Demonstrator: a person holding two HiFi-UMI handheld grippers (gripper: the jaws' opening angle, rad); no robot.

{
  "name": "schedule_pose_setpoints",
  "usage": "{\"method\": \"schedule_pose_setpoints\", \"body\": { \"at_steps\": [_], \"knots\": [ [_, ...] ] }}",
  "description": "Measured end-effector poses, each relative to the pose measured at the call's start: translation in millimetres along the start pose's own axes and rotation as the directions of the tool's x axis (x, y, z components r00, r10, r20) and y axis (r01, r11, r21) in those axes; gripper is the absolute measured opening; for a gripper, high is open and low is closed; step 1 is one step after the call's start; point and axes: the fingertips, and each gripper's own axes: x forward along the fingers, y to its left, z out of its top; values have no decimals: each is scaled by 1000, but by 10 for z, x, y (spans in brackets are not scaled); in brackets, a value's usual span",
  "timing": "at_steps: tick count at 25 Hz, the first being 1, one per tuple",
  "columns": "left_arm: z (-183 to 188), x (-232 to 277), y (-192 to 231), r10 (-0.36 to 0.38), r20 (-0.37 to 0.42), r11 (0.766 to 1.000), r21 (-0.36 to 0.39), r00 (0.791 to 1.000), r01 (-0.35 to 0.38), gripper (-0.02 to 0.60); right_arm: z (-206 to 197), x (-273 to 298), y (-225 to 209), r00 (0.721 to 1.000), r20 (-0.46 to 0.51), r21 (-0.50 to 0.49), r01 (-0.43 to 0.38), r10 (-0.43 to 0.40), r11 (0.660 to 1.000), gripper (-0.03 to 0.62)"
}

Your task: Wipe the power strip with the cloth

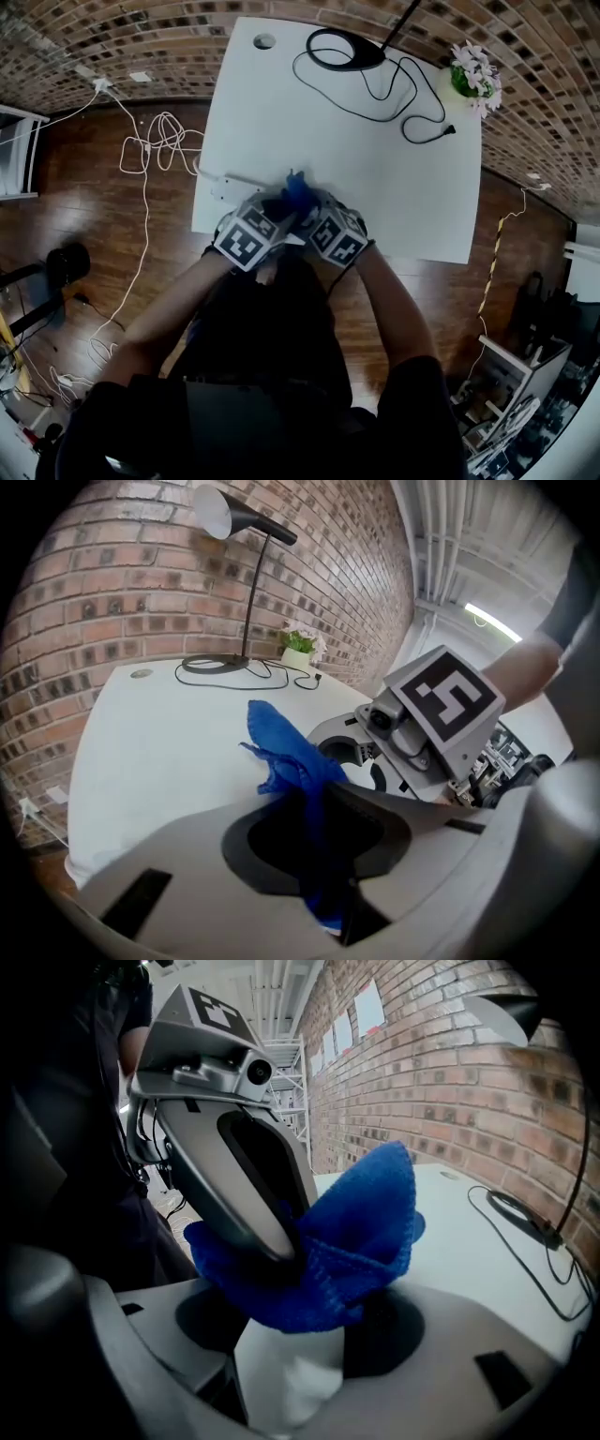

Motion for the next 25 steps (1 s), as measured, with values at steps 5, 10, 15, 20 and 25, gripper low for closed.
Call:
{"method": "schedule_pose_setpoints", "body": {
  "at_steps": [5, 10, 15, 20, 25],
  "knots": [
    [-8, -31, 18, -20, 22, 1000, -23, 1000, 20, 81, -25, 5, 8, 1000, 2, 20, 9, -9, 1000, 278],
    [-50, -124, 121, 2, 41, 1000, -25, 999, -1, 80, 7, 3, 23, 1000, -5, 24, 10, -10, 1000, 278],
    [-136, -184, 262, 31, 35, 999, -9, 999, -31, 80, 21, 12, 32, 1000, -4, 33, 15, -15, 999, 279],
    [-192, -361, 500, 82, 42, 996, -32, 996, -81, 80, 16, 14, 24, 1000, 2, 33, 16, -16, 999, 279],
    [-348, -601, 818, 161, 36, 986, -37, 986, -160, 80, 8, 36, 19, 999, 22, 21, 24, -25, 999, 279]
  ]
}}
